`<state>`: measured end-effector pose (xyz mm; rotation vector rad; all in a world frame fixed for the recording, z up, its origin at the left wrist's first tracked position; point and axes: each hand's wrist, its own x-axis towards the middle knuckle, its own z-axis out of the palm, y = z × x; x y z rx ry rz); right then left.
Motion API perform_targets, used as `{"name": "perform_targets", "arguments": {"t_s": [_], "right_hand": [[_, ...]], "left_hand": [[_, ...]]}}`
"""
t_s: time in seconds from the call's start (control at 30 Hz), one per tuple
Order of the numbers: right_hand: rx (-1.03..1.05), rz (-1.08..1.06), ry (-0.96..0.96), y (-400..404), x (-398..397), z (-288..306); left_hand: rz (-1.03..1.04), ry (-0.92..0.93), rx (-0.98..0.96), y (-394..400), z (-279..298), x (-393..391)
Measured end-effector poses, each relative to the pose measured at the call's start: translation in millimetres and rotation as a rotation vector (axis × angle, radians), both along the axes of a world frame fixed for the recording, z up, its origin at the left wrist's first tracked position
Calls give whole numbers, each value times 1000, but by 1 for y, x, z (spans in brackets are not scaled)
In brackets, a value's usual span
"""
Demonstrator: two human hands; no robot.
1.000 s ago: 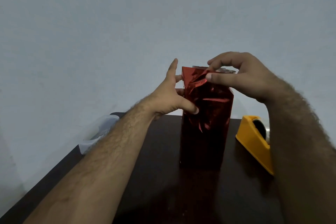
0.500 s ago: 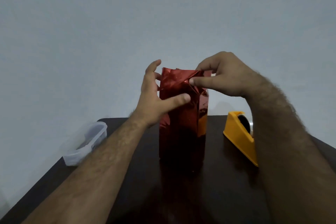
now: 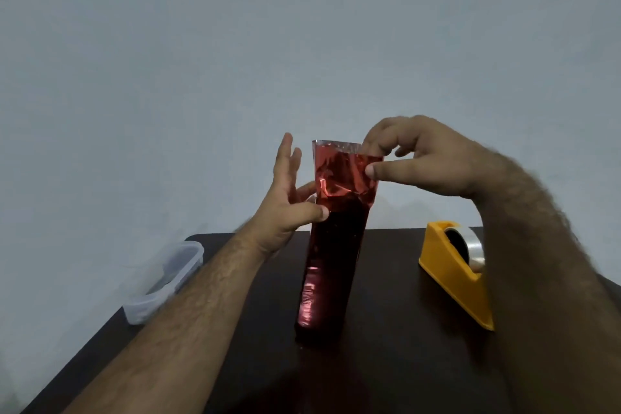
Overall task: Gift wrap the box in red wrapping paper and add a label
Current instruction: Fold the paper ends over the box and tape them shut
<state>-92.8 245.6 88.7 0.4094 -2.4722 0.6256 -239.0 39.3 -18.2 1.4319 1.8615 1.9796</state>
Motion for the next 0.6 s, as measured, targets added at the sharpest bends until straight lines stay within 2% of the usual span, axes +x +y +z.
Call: {"name": "perform_targets", "arguments": {"t_s": [0.3, 0.6], "right_hand": [[123, -130, 210, -28, -22, -6], [103, -174, 280, -44, -23, -5]], "left_hand": [[190, 137, -65, 1, 15, 8], [185, 111, -63, 0, 22, 12]]}}
